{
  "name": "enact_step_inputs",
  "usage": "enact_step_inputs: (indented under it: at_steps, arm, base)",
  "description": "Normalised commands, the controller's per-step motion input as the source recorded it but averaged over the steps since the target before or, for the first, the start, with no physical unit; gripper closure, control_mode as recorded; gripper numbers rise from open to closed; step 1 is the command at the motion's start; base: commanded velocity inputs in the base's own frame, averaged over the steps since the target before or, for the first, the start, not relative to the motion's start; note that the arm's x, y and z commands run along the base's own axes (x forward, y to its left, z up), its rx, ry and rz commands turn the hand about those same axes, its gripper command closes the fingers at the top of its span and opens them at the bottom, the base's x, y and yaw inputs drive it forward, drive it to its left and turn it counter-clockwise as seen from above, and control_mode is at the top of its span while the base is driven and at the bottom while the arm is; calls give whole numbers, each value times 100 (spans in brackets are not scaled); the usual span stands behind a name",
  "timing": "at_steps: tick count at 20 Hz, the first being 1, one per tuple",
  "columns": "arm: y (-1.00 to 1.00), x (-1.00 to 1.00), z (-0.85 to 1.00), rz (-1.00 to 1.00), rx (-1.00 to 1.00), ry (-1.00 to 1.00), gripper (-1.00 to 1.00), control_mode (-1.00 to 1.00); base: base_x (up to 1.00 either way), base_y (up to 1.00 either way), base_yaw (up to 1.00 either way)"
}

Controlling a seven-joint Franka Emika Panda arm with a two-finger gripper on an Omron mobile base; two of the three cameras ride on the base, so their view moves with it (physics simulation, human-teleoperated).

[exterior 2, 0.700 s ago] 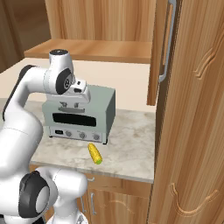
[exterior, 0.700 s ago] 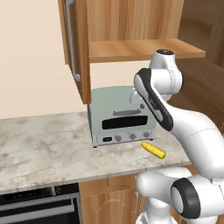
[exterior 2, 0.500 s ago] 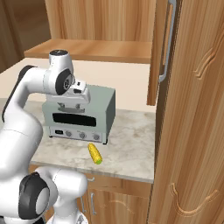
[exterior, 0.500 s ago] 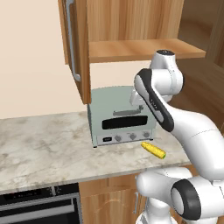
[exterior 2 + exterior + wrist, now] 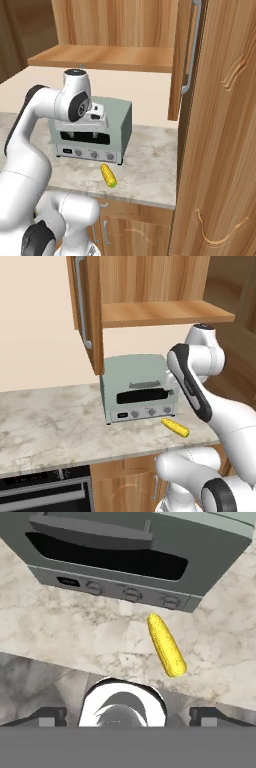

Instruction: Pick the corn from the counter and place it in the cabinet. Then close the cabinet.

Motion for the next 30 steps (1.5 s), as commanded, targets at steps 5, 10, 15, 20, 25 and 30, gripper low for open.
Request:
enact_step_inputs:
  at_steps: [5,10,15,20,25,30]
  arm:
    - [-39,-14,-39,23,0,0,-100,-100]
    - [-32,0,-49,20,0,-2,-100,-100]
    - [-22,0,-53,14,0,-16,-100,-100]
    - [-1,9,-54,9,1,-11,-100,-100]
    - [-9,28,-46,7,6,-5,-100,-100]
    - [-14,42,-39,7,9,3,-100,-100]
  base:
    - [0,0,0]
    - [0,0,0]
    - [0,0,0]
    - [0,0,0]
    - [0,0,0]
    - [0,0,0]
